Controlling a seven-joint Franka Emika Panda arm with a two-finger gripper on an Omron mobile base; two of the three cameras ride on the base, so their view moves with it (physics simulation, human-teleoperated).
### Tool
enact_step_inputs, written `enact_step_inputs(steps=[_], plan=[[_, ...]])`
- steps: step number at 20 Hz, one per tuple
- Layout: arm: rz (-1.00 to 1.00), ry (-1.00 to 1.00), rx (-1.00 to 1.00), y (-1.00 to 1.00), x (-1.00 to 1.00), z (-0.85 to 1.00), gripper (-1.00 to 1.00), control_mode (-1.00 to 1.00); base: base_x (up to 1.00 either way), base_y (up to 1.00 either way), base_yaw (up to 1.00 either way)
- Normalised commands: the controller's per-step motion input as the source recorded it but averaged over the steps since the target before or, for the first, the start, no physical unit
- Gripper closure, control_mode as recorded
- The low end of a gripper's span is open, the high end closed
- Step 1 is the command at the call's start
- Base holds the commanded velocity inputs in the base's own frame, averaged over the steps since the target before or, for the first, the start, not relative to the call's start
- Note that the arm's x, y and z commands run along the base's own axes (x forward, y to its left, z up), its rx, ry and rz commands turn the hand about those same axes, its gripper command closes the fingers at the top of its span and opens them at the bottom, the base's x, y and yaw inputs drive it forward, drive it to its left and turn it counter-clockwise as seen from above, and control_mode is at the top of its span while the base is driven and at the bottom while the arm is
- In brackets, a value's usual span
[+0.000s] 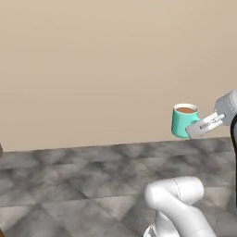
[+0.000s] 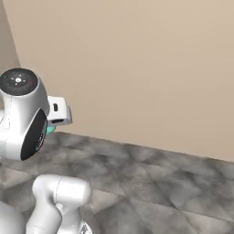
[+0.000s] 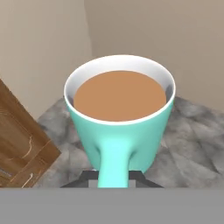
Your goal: Pick the cup of tea, navigate to the dining table, and place it on the saucer.
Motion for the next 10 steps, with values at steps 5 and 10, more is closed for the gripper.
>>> enact_step_inputs(steps=[5,10], plan=[[0.0,0.0,0.0,0.0,0.0,0.0,1.0,1.0,0.0,0.09,-1.0],[0.0,0.0,0.0,0.0,0.0,0.0,1.0,1.0,0.0,0.1,-1.0]])
